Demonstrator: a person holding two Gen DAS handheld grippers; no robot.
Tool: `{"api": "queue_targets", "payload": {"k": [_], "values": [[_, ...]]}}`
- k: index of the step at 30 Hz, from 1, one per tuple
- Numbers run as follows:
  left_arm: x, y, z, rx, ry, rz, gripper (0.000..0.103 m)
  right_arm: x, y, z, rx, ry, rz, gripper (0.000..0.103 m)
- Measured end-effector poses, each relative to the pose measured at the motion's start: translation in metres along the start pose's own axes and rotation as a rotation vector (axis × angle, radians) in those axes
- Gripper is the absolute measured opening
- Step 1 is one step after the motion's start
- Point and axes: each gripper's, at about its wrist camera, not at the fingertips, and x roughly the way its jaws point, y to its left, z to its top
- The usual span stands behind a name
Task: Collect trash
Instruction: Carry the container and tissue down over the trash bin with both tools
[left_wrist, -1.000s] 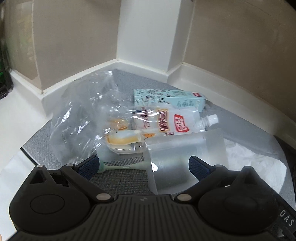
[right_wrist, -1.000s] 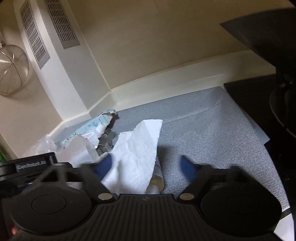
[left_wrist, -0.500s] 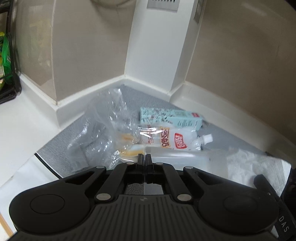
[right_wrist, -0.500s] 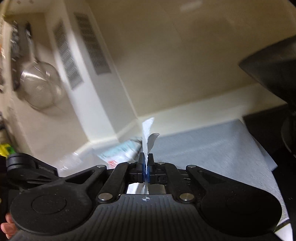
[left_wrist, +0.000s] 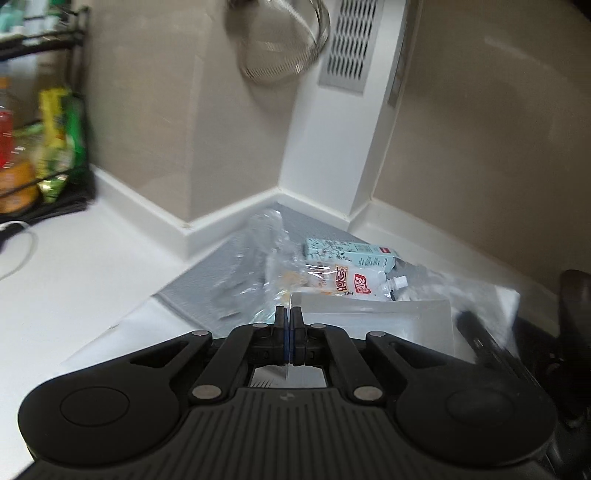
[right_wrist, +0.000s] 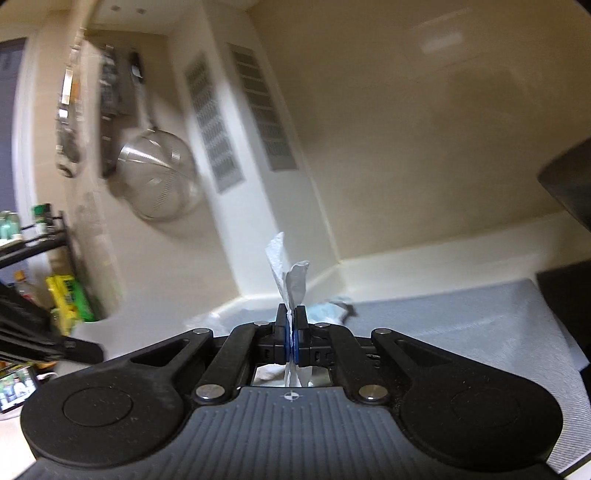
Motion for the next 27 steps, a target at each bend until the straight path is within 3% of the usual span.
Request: {"api": "queue_targets", "payload": {"k": [5, 13, 19, 27], "values": [[-0.087, 0.032, -0.026, -0.042, -0.040, 0.026, 0.000, -0.039, 0.031, 0.002, -0.074, -0.060, 0.110, 0.002], [-0.192, 0.082, -0.088, -0.085, -0.050, 0.082, 0.000, -0.159, 0.088, 0.028, -0.148, -0.066, 0.338, 0.002], [-0.240, 0.117, -0.147, -0.108, -0.002, 0.132, 0.000, -0.217, 0.110, 0.012, -0.139, 0.089, 0.474, 0.002], [-0.260, 0.146, -0.221, -0.155, 0.070, 0.189, 0.000, -0.271, 0.123, -0.040, -0.193, 0.301, 0.489, 0.002]]}}
